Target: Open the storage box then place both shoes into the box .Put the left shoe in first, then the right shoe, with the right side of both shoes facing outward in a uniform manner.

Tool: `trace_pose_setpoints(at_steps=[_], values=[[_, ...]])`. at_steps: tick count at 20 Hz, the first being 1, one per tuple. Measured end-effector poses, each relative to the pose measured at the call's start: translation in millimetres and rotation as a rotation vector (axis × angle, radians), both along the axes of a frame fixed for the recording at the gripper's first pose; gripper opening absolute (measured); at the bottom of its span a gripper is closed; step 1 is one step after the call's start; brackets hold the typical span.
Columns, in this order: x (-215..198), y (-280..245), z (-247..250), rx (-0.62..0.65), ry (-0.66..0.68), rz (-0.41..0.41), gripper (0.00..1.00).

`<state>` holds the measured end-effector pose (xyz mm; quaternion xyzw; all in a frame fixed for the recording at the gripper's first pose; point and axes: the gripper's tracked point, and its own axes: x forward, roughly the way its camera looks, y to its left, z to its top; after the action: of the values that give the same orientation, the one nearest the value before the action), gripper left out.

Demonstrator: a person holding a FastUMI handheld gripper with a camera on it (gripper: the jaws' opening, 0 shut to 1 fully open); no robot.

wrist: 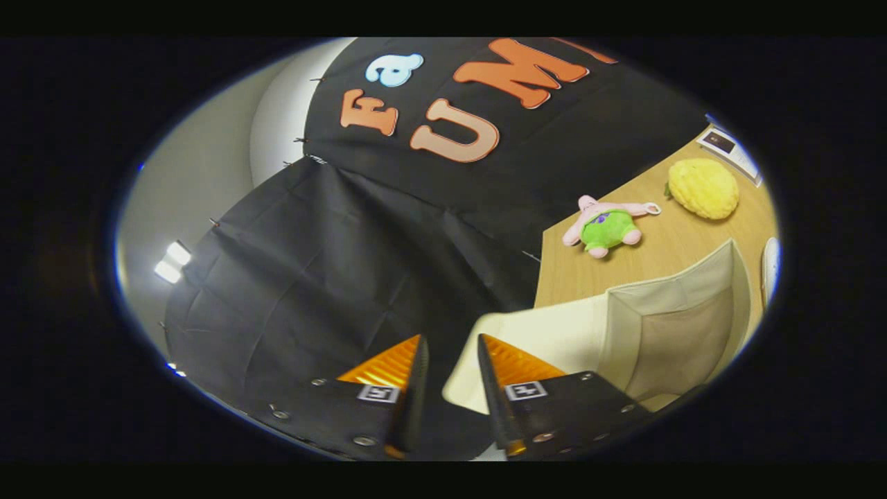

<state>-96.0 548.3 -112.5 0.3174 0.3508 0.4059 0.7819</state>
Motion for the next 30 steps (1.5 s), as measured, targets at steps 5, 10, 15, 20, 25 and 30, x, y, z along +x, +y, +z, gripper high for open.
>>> trace_pose_setpoints(at_steps=[5,10,15,20,25,30], values=[[21.7,-48.8,-1.8,-0.068,-0.050,-0.098,0.97],[48.3,-120.3,-10.1,-0.198,-0.129,-0.225,0.98],[76.9,-206.9,-33.3,-0.345,-0.172,-0.384,0.98],[89.3,-292.5,-76.0,-0.555,-0.217,-0.498,0.98],[90.5,-342.5,-118.9,-0.722,-0.234,-0.514,0.98],[91.5,-371.9,-173.6,-0.832,-0.211,-0.501,0.98]])
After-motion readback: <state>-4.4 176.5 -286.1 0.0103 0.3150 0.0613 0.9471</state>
